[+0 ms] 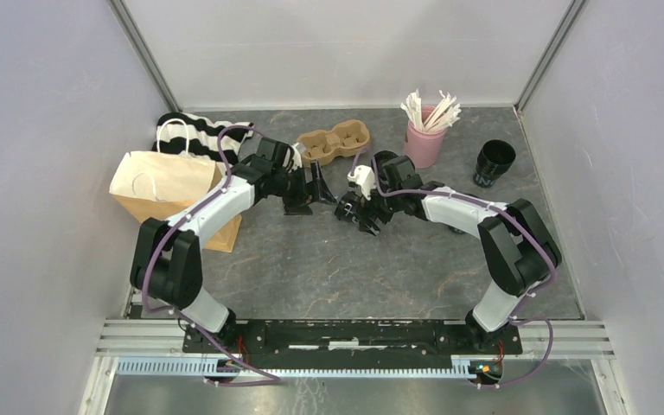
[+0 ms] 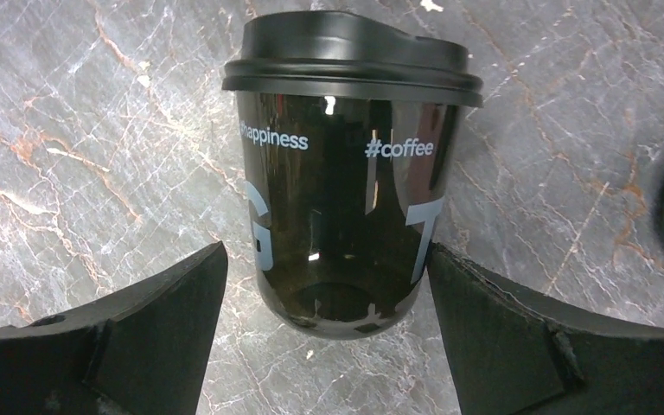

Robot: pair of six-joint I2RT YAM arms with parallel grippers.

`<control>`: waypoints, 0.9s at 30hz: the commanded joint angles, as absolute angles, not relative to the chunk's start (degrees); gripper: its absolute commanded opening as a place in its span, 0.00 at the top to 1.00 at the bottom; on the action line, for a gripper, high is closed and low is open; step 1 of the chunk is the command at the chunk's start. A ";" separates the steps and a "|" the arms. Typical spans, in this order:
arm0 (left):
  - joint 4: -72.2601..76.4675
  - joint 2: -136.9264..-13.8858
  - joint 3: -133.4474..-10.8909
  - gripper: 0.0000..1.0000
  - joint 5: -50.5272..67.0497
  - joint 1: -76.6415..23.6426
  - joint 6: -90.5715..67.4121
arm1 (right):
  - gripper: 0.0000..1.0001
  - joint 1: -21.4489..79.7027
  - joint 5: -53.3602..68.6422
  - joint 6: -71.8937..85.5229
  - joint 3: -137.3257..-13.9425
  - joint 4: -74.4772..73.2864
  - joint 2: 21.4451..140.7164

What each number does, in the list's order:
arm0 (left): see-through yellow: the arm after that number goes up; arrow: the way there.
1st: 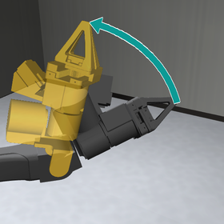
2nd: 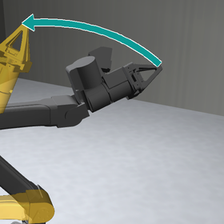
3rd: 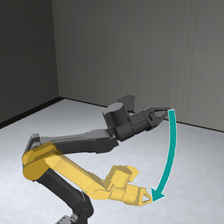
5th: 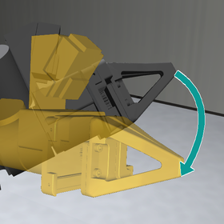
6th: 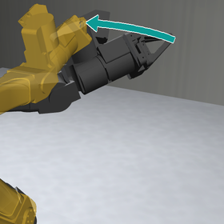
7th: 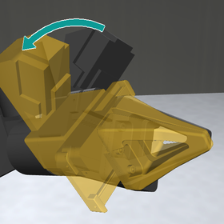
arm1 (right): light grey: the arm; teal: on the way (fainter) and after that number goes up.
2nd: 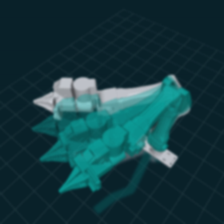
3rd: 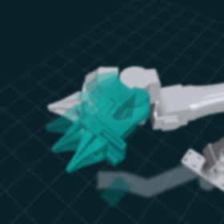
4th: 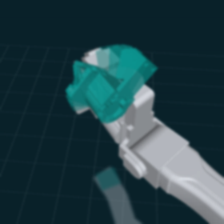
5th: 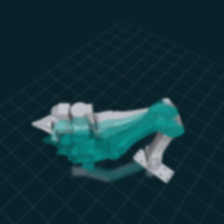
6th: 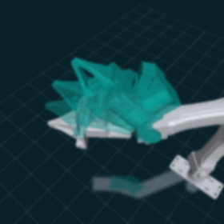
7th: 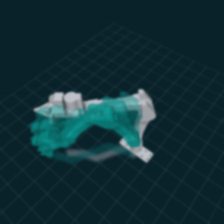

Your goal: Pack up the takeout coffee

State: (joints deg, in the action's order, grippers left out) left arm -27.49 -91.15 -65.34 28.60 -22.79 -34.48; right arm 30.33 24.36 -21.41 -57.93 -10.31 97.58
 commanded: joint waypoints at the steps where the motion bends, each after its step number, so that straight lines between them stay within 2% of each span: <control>1: -27.27 -85.52 -63.91 0.07 28.28 -22.59 -33.56 | 0.09 31.34 25.04 -24.52 -56.36 -5.91 98.05; 11: -33.72 -77.92 -65.44 0.06 26.26 -22.59 -34.89 | 0.26 32.54 23.34 -23.33 -50.62 1.80 92.86; 17: -39.91 -74.48 -70.35 0.04 25.04 -22.59 -35.30 | 0.32 32.60 27.72 -20.70 -44.62 8.40 83.46; 27: -45.62 -77.07 -80.66 0.03 36.36 -22.74 -34.37 | 0.39 32.93 39.84 -19.89 -37.44 17.70 68.01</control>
